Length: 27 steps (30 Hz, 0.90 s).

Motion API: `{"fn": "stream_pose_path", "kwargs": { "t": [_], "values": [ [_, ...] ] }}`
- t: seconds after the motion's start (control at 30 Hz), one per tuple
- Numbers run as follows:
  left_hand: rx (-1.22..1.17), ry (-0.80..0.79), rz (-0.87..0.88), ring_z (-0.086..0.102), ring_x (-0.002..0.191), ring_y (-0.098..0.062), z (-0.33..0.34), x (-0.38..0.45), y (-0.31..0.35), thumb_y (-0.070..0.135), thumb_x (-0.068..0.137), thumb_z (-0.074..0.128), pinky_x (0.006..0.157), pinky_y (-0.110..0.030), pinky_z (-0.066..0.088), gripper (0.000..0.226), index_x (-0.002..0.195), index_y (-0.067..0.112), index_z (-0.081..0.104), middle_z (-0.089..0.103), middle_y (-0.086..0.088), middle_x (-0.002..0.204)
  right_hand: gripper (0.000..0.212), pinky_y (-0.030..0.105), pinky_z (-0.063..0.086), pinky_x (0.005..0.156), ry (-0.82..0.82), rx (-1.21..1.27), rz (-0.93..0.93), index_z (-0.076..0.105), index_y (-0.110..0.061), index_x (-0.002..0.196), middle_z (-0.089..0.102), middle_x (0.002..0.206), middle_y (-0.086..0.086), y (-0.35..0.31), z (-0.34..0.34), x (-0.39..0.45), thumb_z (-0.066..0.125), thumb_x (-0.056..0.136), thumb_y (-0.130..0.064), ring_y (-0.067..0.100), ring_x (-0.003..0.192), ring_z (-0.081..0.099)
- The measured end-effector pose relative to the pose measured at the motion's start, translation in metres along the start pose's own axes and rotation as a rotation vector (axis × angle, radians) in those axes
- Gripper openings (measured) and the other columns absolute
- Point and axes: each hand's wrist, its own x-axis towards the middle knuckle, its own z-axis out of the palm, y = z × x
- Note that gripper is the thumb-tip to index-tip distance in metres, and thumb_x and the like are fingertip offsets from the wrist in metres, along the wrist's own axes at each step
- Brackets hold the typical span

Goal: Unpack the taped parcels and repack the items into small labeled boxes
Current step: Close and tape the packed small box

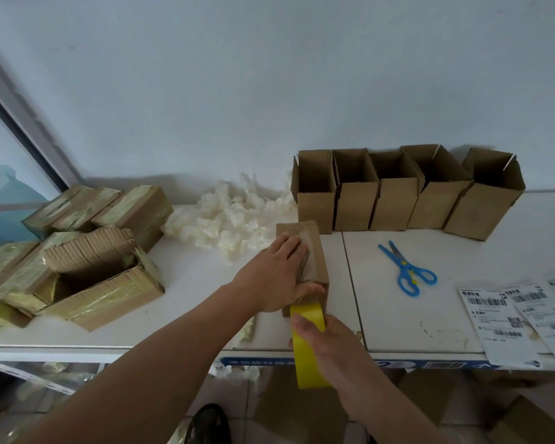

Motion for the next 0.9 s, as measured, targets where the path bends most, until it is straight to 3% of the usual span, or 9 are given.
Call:
{"fn": "stream_pose_path", "kwargs": {
  "t": [0.13, 0.33, 0.47, 0.63, 0.73, 0.8, 0.9],
  "values": [
    [0.000, -0.009, -0.005, -0.002, 0.151, -0.024, -0.001, 0.005, -0.002, 0.076, 0.090, 0.031, 0.122, -0.038, 0.012, 0.097, 0.156, 0.010, 0.008, 0.008, -0.006, 0.164, 0.043, 0.042, 0.051, 0.091, 0.021, -0.006, 0.019, 0.061, -0.026, 0.099, 0.070, 0.102, 0.001, -0.003, 0.000, 0.007, 0.052, 0.086, -0.066, 0.020, 0.093, 0.065],
    [-0.005, -0.012, -0.032, -0.001, 0.151, -0.026, -0.002, 0.017, -0.005, 0.075, 0.088, 0.030, 0.122, -0.039, 0.010, 0.098, 0.156, 0.008, 0.009, 0.008, -0.009, 0.164, 0.026, 0.042, 0.053, 0.090, 0.016, 0.038, -0.046, 0.057, -0.029, 0.100, 0.069, 0.097, 0.000, 0.002, 0.005, 0.006, 0.059, 0.089, -0.052, 0.016, 0.090, 0.067],
    [0.034, -0.040, -0.022, -0.001, 0.151, -0.025, -0.003, 0.027, -0.011, 0.083, 0.078, 0.014, 0.124, -0.041, 0.011, 0.108, 0.156, 0.008, 0.009, 0.007, -0.009, 0.164, 0.030, 0.044, 0.053, 0.090, 0.025, 0.053, -0.075, 0.057, -0.031, 0.101, 0.069, 0.099, -0.001, 0.001, 0.005, 0.012, 0.060, 0.087, -0.057, 0.017, 0.093, 0.066],
    [0.024, 0.004, -0.065, 0.001, 0.151, -0.019, -0.008, 0.032, -0.014, 0.083, 0.082, 0.025, 0.122, -0.040, 0.011, 0.101, 0.157, 0.018, 0.009, 0.005, 0.000, 0.165, 0.026, 0.027, 0.049, 0.072, 0.038, 0.087, -0.104, 0.059, -0.027, 0.098, 0.068, 0.097, 0.001, -0.003, 0.002, 0.012, 0.060, 0.089, -0.051, 0.015, 0.087, 0.064],
    [-0.124, -0.011, -0.122, -0.004, 0.151, -0.016, -0.008, 0.027, -0.012, 0.082, 0.083, 0.031, 0.121, -0.041, 0.005, 0.100, 0.157, 0.021, 0.007, 0.000, 0.003, 0.165, 0.025, 0.020, 0.042, 0.062, 0.036, 0.099, -0.106, 0.058, -0.027, 0.099, 0.064, 0.094, -0.002, -0.005, -0.001, 0.010, 0.061, 0.089, -0.049, 0.009, 0.082, 0.061],
    [-0.319, 0.079, -0.174, 0.005, 0.151, -0.017, -0.007, 0.020, -0.009, 0.078, 0.085, 0.036, 0.121, -0.042, 0.011, 0.092, 0.156, 0.023, 0.015, 0.007, 0.004, 0.165, 0.028, 0.018, 0.041, 0.060, 0.035, 0.092, -0.110, 0.059, -0.026, 0.101, 0.064, 0.094, -0.002, -0.006, -0.002, 0.009, 0.062, 0.088, -0.051, 0.009, 0.082, 0.061],
    [-0.622, 0.377, -0.385, 0.040, 0.136, -0.018, -0.001, 0.005, -0.006, 0.063, 0.094, 0.042, 0.109, -0.039, 0.037, 0.066, 0.143, 0.019, 0.044, 0.037, 0.002, 0.149, 0.034, 0.020, 0.045, 0.062, 0.041, 0.097, -0.095, 0.059, -0.028, 0.105, 0.065, 0.099, -0.002, -0.008, -0.004, 0.008, 0.063, 0.085, -0.055, 0.011, 0.088, 0.063]
  ]
}}
